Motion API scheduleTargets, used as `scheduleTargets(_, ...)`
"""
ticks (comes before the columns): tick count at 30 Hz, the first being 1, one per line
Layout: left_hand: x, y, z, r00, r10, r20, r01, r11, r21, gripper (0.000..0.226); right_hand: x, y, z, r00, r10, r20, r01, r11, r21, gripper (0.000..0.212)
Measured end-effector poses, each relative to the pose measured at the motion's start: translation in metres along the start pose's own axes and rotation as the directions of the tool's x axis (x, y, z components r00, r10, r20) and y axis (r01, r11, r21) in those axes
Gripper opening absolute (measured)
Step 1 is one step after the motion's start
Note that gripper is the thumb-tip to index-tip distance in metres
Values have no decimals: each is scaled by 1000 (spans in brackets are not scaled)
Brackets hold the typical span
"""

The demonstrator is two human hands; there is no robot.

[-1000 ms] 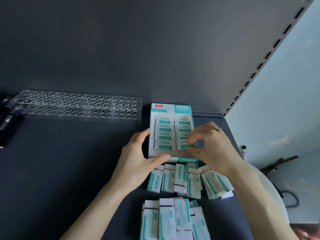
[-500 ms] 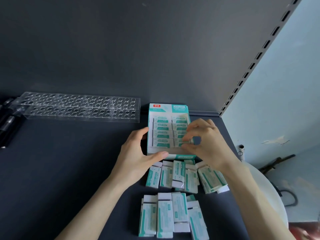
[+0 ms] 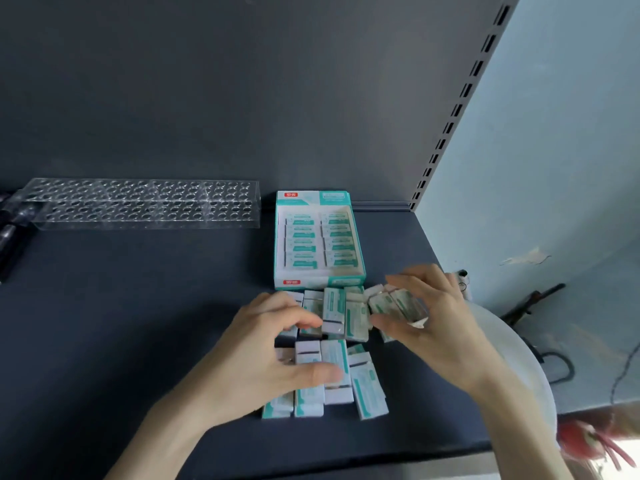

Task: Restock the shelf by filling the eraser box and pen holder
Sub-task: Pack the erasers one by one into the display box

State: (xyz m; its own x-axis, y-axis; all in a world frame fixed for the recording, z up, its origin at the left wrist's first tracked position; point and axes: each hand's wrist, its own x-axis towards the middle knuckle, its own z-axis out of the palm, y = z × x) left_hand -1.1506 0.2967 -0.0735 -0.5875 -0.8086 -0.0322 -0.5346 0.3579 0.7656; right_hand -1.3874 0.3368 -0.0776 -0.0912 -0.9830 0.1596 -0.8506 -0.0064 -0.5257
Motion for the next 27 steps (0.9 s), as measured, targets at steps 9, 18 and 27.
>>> scheduleTargets(9,-9,7,-1,999,-40,-28,38,997,-71,36,0,-4,0,998,-9,58,5,998,68,37)
scheduleTargets(18,4,17,7,948,-262,-181,133,844,-520,30,-6,8,10,990,140,-26,-132,970,202,31)
scheduleTargets(27,21,34,21,976,-173,-129,43,741,-671,15,-12,3,18,947,239,-213,-140,908,394,14)
